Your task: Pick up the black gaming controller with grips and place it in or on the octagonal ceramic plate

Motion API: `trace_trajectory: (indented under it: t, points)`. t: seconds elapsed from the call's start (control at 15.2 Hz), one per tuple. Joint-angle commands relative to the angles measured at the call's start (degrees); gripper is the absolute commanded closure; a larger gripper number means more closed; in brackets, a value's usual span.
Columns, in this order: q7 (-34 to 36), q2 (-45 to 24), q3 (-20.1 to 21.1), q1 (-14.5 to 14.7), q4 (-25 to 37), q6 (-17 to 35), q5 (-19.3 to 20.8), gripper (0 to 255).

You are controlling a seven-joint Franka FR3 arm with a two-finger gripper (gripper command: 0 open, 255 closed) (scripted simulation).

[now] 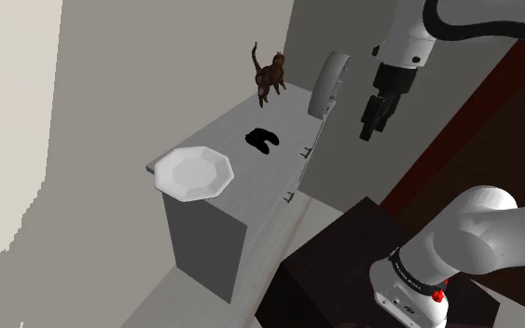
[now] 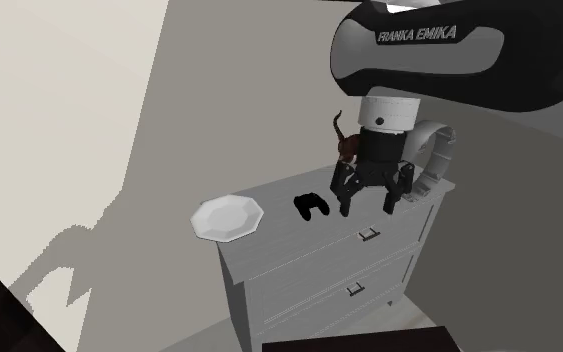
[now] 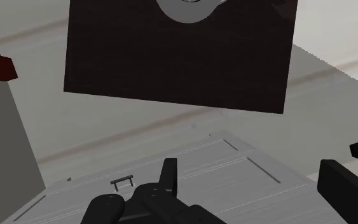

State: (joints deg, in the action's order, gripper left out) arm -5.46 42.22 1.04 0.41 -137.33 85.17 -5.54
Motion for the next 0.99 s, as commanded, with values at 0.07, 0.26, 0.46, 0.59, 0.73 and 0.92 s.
trace_trajectory:
  t: [0.07, 0.26, 0.46, 0.59, 0.73, 0.92]
  points:
    - [0.26, -1.74, 0.38, 0.05, 0.01, 1.89, -0.11, 0]
    - [1.07, -7.26, 1.48, 0.16, 0.53, 7.37, -0.32, 0]
    - [1.95, -13.15, 2.48, 0.24, 1.79, 12.49, -0.31, 0]
    - [2.58, -17.24, 3.12, 0.24, 3.04, 15.64, -0.18, 0]
    - [3.27, -21.43, 3.72, 0.23, 4.6, 18.57, 0.08, 0]
    - [4.39, -27.83, 4.52, 0.2, 7.51, 22.49, 0.7, 0]
